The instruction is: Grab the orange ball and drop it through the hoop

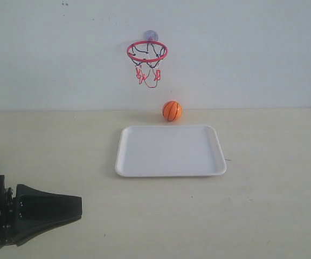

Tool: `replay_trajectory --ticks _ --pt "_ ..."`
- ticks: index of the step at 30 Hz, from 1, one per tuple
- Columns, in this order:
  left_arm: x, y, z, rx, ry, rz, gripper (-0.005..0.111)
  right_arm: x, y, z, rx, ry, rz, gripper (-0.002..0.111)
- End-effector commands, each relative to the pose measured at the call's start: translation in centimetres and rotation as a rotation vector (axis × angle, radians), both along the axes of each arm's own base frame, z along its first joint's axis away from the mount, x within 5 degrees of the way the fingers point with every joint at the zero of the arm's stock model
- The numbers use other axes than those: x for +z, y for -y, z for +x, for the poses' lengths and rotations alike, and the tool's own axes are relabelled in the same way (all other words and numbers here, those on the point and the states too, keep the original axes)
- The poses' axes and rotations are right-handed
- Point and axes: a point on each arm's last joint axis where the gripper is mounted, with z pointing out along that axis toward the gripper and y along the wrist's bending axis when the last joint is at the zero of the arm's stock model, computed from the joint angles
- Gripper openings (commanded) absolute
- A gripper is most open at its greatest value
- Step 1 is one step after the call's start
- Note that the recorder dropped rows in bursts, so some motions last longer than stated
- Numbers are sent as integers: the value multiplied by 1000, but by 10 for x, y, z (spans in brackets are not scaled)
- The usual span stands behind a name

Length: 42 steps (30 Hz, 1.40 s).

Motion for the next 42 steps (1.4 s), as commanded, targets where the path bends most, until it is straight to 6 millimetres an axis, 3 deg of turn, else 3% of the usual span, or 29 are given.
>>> replay_trajectory --ticks 1,7,16,22,27,31,37,42 --pt "7 0 -4 -2 41 -10 4 1 0 0 0 14 -7 0" --pt "37 0 -20 -2 222 -13 4 1 0 0 0 14 -7 0" --pt "88 -1 -67 -12 654 5 4 1 0 0 0 14 -7 0" --pt "103 -2 -93 -28 1009 81 4 1 0 0 0 14 -7 0" --pt "107 -2 -101 -41 1262 167 4 1 0 0 0 14 -7 0" --pt "112 -3 -112 -12 1264 159 4 1 0 0 0 14 -7 0" --pt "119 -17 -118 285 1048 180 4 1 0 0 0 14 -7 0" --pt "124 -26 -125 452 984 156 4 1 0 0 0 14 -7 0"
